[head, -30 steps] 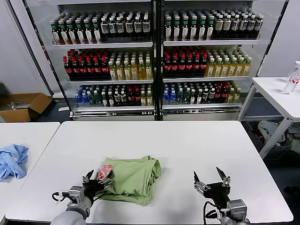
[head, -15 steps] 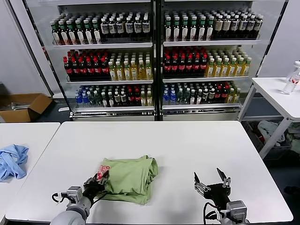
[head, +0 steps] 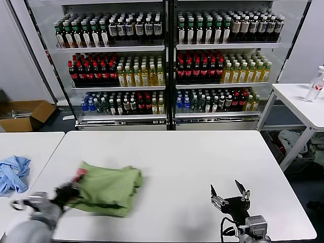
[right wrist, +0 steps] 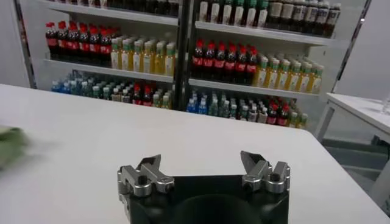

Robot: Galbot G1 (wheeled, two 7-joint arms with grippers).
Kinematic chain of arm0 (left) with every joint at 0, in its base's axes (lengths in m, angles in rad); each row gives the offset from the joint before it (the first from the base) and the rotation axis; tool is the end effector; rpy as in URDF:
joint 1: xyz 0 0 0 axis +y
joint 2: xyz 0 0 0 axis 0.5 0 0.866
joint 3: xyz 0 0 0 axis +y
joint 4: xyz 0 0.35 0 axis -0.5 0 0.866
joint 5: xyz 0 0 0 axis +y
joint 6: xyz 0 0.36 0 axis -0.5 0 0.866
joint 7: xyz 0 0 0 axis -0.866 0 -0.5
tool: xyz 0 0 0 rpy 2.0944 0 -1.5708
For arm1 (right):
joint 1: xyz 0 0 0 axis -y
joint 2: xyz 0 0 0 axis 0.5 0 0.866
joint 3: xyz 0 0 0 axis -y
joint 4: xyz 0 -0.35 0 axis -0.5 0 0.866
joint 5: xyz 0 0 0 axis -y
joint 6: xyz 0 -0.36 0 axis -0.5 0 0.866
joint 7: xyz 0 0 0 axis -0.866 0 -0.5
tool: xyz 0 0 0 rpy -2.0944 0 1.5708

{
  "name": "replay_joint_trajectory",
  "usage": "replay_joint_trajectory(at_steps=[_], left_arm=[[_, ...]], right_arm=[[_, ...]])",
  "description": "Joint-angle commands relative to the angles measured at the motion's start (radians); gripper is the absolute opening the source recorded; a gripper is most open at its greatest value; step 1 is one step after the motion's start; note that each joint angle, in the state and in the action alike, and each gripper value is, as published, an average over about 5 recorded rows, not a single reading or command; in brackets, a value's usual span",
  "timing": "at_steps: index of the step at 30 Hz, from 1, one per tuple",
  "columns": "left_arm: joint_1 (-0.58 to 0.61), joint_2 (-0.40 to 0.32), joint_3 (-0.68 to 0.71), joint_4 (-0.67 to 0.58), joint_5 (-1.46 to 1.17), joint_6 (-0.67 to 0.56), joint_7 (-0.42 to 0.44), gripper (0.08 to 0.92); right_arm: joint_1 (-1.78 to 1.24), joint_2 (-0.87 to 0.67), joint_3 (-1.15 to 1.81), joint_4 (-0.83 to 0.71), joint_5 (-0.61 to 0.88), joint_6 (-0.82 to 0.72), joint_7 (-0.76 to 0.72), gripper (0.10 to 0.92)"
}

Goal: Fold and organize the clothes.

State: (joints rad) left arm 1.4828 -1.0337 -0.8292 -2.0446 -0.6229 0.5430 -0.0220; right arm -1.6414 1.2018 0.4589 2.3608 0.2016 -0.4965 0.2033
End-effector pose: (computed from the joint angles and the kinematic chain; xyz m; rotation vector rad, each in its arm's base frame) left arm 0.2304 0.1778 -0.2289 0.0198 -2.7202 0.0084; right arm 0.1570 -0.0187 -0.2193 0.1151 -2.8051 0.2135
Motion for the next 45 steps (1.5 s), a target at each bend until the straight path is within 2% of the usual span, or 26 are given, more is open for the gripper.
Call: replay_joint_trajectory(at_steps=[1, 3, 5, 9, 12, 15, 18, 22, 25, 29, 33, 37, 41, 45], left_arm=[[0.036, 0.289, -0.413, -0.077, -0.236, 0.036, 0.042, 0.120], [0.025, 0.258, -0.342, -0.124, -0.239, 0.036, 0.023, 0.120], [0.025, 0.193, -0.202, -0.200, -0.224, 0.035, -0.003, 0.120], [0.037, 0.015, 0.214, -0.310, -0.038, 0.034, -0.026, 0.120], [0.021, -0.141, 0.528, -0.295, 0.179, 0.026, -0.008, 0.120], [-0.006, -0.270, 0.715, -0.253, 0.324, 0.016, 0.018, 0.120], [-0.028, -0.351, 0.784, -0.217, 0.399, 0.006, 0.035, 0.120], [-0.071, -0.408, 0.782, -0.143, 0.478, -0.028, 0.031, 0.120], [-0.132, -0.441, 0.745, -0.082, 0.495, -0.057, -0.005, 0.120], [-0.233, -0.487, 0.710, -0.002, 0.453, -0.072, -0.108, 0.125], [-0.289, -0.498, 0.704, 0.029, 0.368, -0.089, -0.145, 0.203], [-0.275, -0.452, 0.682, -0.026, 0.343, -0.096, -0.073, 0.316], [-0.248, -0.292, 0.551, -0.094, 0.409, -0.125, 0.030, 0.420], [-0.205, -0.112, 0.325, -0.058, 0.440, -0.204, 0.055, 0.532]], right_arm=[[0.004, -0.001, -0.001, -0.004, 0.002, 0.003, 0.000, 0.823], [0.003, 0.001, -0.001, 0.000, 0.006, 0.001, 0.001, 0.823], [-0.004, 0.002, 0.001, 0.009, 0.014, -0.004, 0.001, 0.823], [-0.017, 0.003, 0.006, 0.023, 0.020, -0.010, 0.001, 0.823], [-0.024, 0.008, 0.004, 0.028, 0.018, -0.012, 0.001, 0.823], [-0.030, 0.014, 0.002, 0.031, 0.014, -0.013, 0.001, 0.823], [-0.035, 0.017, 0.003, 0.033, 0.009, -0.013, 0.001, 0.823], [-0.038, 0.018, 0.002, 0.035, 0.005, -0.013, 0.000, 0.823], [-0.033, 0.018, -0.002, 0.031, 0.004, -0.013, -0.004, 0.823], [-0.021, 0.019, -0.005, 0.029, 0.001, -0.012, -0.019, 0.823], [-0.009, 0.014, 0.001, 0.026, 0.002, -0.013, -0.023, 0.823], [0.023, 0.010, 0.006, 0.004, 0.003, -0.008, -0.039, 0.823], [0.123, 0.041, -0.041, -0.063, 0.011, -0.014, -0.055, 0.823], [0.258, 0.080, -0.173, -0.179, 0.033, -0.053, -0.052, 0.823]])
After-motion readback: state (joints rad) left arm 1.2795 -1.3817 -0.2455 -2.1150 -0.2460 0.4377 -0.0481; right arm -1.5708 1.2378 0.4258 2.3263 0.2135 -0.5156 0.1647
